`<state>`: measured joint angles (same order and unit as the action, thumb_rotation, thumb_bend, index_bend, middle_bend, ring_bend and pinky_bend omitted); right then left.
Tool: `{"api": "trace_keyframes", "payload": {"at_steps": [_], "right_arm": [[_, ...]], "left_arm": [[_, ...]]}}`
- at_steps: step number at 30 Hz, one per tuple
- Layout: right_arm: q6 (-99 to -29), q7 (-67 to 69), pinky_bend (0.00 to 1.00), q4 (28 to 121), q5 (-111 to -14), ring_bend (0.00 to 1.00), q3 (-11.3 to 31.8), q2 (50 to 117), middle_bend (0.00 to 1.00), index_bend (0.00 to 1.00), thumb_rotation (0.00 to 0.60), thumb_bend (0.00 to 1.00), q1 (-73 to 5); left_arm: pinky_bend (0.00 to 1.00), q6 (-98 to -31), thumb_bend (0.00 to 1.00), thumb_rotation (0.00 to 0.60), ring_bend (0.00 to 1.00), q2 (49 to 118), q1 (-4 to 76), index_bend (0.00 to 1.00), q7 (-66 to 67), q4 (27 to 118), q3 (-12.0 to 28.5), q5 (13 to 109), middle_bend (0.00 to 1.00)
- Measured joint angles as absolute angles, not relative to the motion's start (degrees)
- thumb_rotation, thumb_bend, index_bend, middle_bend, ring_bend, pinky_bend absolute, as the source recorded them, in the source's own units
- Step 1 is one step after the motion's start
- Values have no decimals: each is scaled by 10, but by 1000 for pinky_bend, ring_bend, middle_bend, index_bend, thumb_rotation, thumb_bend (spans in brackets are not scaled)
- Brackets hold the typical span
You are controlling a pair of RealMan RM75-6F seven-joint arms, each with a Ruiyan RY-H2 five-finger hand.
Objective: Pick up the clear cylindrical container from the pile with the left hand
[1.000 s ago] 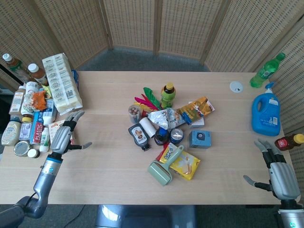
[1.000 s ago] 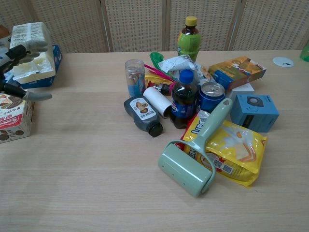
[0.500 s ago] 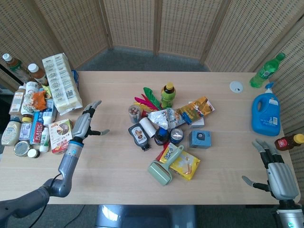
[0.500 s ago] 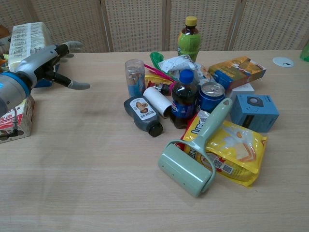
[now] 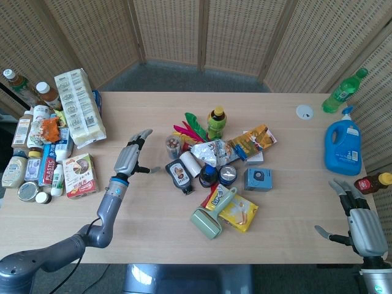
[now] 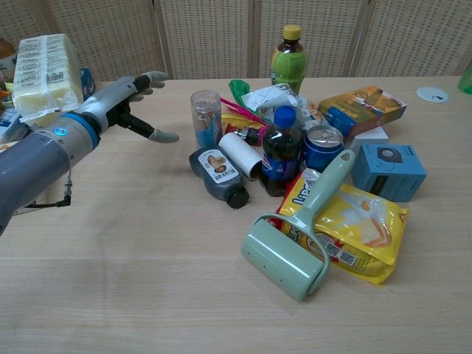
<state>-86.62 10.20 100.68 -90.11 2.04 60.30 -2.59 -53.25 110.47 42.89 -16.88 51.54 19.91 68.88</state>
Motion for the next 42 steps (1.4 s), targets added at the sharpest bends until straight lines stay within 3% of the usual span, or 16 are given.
{"api": "trace_keyframes", "payload": {"at_steps": [13,16,18,21,25,34,42], "right_arm": [[-841,113,0,993,-875,0,27,607,0,0,600,0,-37],[-836,112,0,992,-873,0,28,608,0,0,600,0,-39],[-833,115,0,992,-872,0,28,608,0,0,600,0,-40],[-830,121,0,992,-870,0,27,607,0,0,600,0,-41],[-831,126,0,992,-870,0,27,605,0,0,600,0,-41],[-840,134,0,996,-880,0,25,600,0,0,600,0,-37],[-851,133,0,1003,-894,0,21,596,0,0,600,0,-34]], "left_arm": [[0,-488,0,600,0,1188,502,9,-196,385,225,672,0],[67,-484,0,600,22,1207,520,169,-208,351,231,673,45],[216,-485,0,600,126,1222,531,336,-210,326,234,672,180],[406,-482,3,600,364,1248,547,588,-205,285,242,666,424],[531,-487,51,600,544,1280,568,781,-192,240,257,653,618],[526,-555,75,600,566,1269,566,807,-196,252,263,660,644],[514,-619,75,600,566,1195,532,809,-176,370,263,672,646]]}}
